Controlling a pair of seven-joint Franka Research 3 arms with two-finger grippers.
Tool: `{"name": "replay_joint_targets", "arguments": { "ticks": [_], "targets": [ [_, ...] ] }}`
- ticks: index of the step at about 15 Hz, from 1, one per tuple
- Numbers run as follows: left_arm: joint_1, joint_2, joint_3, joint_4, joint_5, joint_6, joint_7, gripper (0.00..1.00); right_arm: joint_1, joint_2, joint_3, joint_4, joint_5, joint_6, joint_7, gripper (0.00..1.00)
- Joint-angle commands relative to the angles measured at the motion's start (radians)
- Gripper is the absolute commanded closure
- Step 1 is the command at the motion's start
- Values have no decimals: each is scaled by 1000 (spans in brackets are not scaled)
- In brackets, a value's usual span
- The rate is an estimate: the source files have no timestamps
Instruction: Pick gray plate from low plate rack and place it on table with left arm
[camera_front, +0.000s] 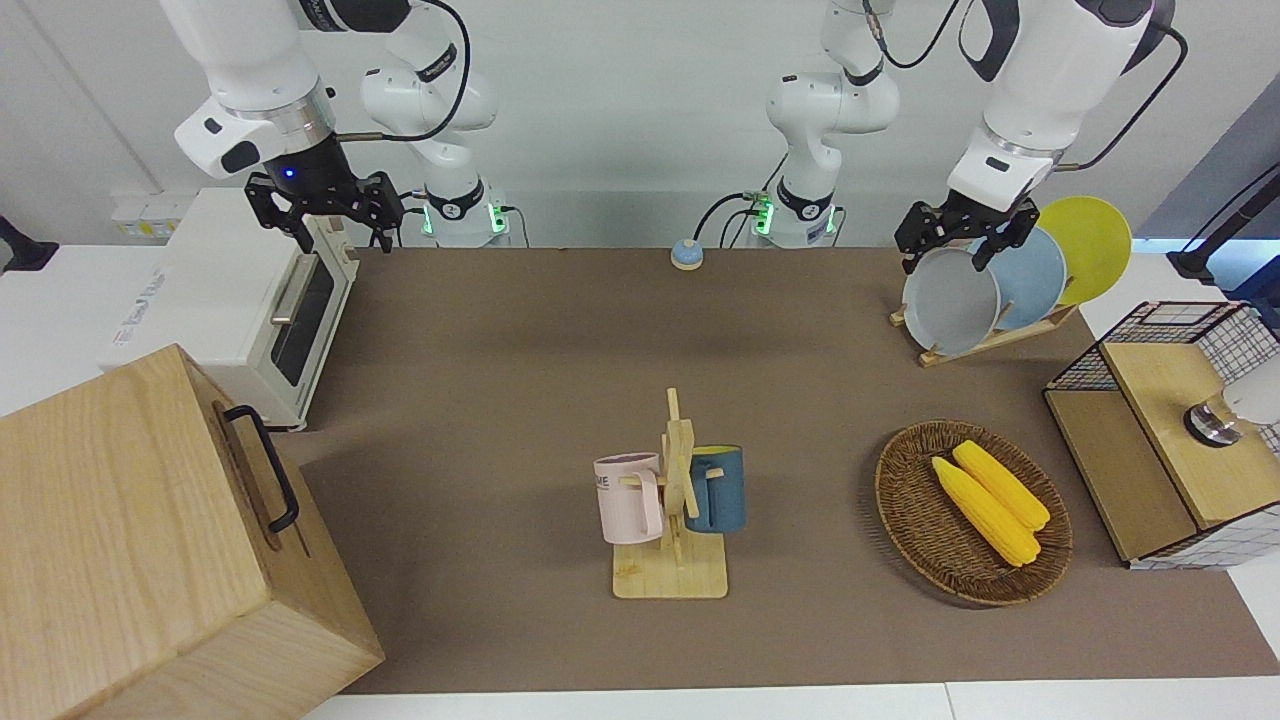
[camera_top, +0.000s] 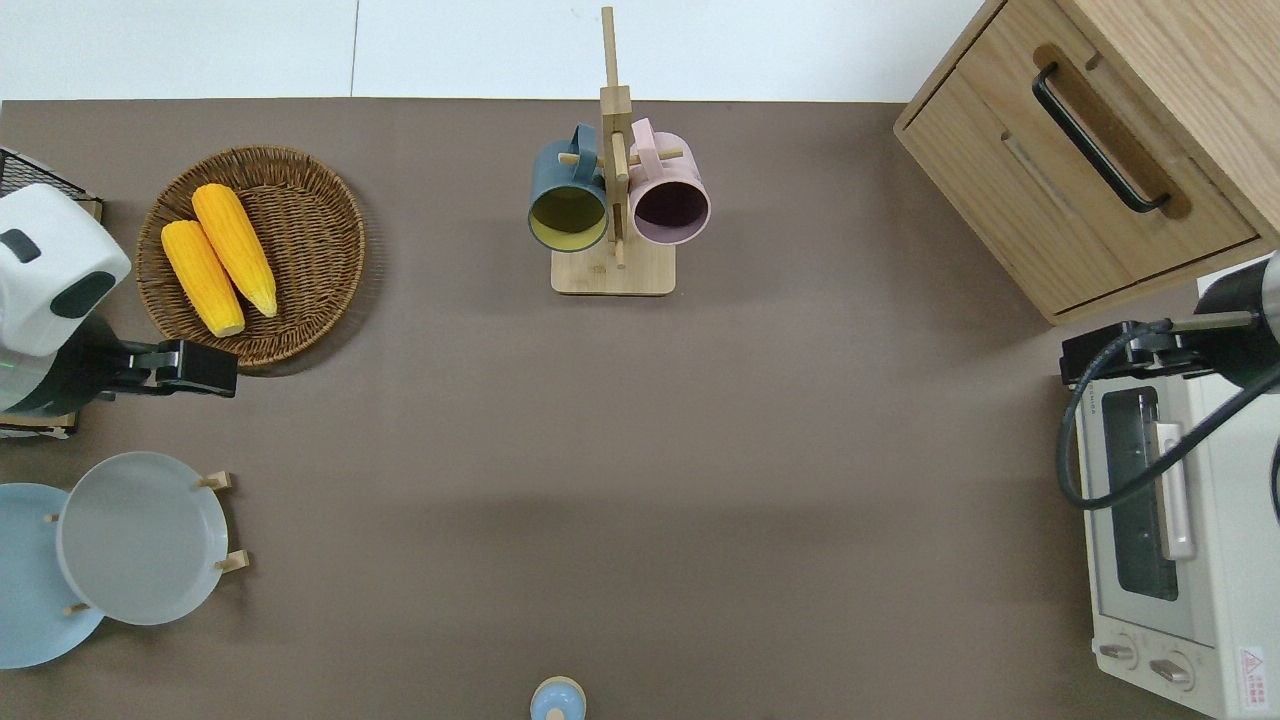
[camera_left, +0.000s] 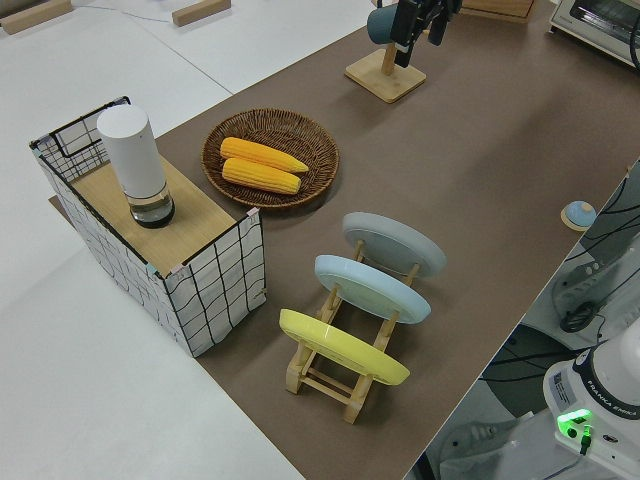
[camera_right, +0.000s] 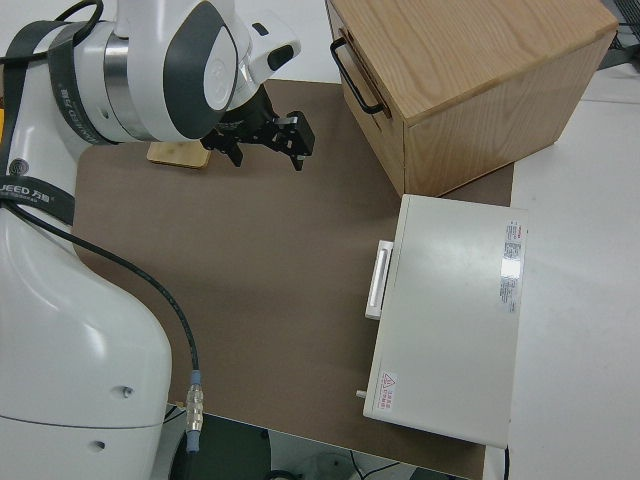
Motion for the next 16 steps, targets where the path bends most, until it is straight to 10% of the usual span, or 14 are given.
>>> {"name": "replay_joint_targets", "arguments": {
  "ticks": [1,16],
  "targets": [
    [-11,9,4,19,-18,3,5,0,-2,2,3,5,4,-6,4,17],
    [-1,7,10,16,-13,-9,8,0,-2,2,3,5,4,-6,4,17]
  ]
}}
